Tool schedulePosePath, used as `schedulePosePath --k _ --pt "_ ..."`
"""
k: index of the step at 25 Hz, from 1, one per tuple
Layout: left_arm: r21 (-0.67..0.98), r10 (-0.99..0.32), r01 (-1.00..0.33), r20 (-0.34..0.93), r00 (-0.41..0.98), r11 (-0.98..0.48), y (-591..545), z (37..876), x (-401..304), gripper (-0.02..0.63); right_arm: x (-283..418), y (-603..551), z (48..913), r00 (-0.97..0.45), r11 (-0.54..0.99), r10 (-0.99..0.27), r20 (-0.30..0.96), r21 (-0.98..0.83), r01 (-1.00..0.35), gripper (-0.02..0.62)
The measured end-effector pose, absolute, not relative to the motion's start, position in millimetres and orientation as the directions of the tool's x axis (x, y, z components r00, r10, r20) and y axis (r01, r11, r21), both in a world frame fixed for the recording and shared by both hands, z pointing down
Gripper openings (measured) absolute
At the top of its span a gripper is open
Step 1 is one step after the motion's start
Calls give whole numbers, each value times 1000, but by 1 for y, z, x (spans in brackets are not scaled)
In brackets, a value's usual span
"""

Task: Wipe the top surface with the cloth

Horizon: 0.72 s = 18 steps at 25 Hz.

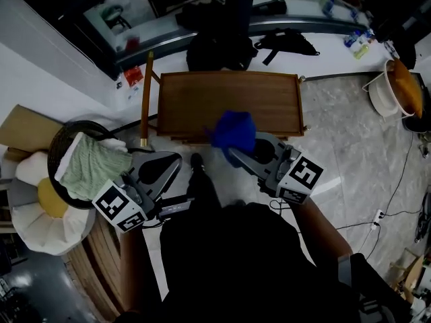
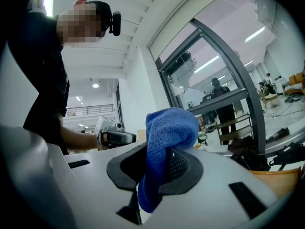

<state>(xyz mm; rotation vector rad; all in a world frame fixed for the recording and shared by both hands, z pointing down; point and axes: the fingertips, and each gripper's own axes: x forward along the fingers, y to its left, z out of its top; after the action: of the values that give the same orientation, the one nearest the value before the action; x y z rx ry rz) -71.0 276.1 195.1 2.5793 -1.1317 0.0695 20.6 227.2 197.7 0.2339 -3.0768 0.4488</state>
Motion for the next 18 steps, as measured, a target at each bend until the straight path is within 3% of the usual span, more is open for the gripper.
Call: schedulePosePath --k 18 --pt "338 -681 -744 306 666 -576 80 232 -268 10 -176 49 215 -961 910 -220 170 -318 -265 64"
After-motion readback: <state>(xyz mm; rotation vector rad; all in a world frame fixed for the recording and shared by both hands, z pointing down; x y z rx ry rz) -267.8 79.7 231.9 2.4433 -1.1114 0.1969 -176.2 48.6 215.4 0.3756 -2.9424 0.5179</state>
